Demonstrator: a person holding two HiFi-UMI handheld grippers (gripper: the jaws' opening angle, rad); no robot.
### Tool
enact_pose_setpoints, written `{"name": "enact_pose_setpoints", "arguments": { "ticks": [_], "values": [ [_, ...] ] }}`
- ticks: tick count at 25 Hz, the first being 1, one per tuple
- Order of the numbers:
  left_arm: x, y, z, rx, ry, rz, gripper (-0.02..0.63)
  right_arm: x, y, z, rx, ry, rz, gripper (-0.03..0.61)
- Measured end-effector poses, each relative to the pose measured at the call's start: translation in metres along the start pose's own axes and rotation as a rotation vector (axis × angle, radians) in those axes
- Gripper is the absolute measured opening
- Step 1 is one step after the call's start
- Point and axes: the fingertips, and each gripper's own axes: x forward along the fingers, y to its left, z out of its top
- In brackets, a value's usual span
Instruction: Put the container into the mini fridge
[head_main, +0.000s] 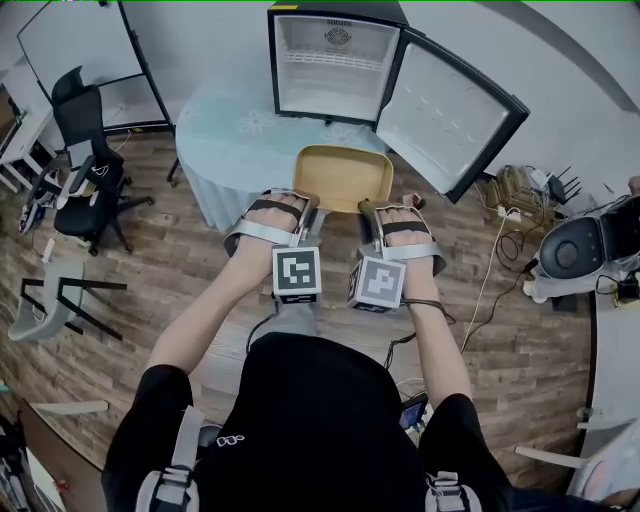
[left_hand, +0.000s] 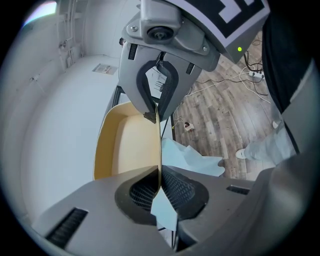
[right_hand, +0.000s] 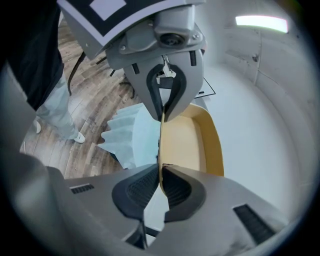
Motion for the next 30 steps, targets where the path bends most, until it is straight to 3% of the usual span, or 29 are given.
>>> {"name": "enact_pose_setpoints", "arguments": {
  "ticks": [12, 30],
  "values": [
    [0.089, 0.036, -0.021, -0.007, -0.034, -0.027, 0.031, 0.087, -0.038, -0.018, 0.016, 0.042, 0.031, 0.025],
    [0.226, 0.126, -0.113, 0.016, -0.012, 0.012, 0.031, 0.249, -0.13, 0.002, 0.055, 0.023, 0.004, 0.025]
  ]
}}
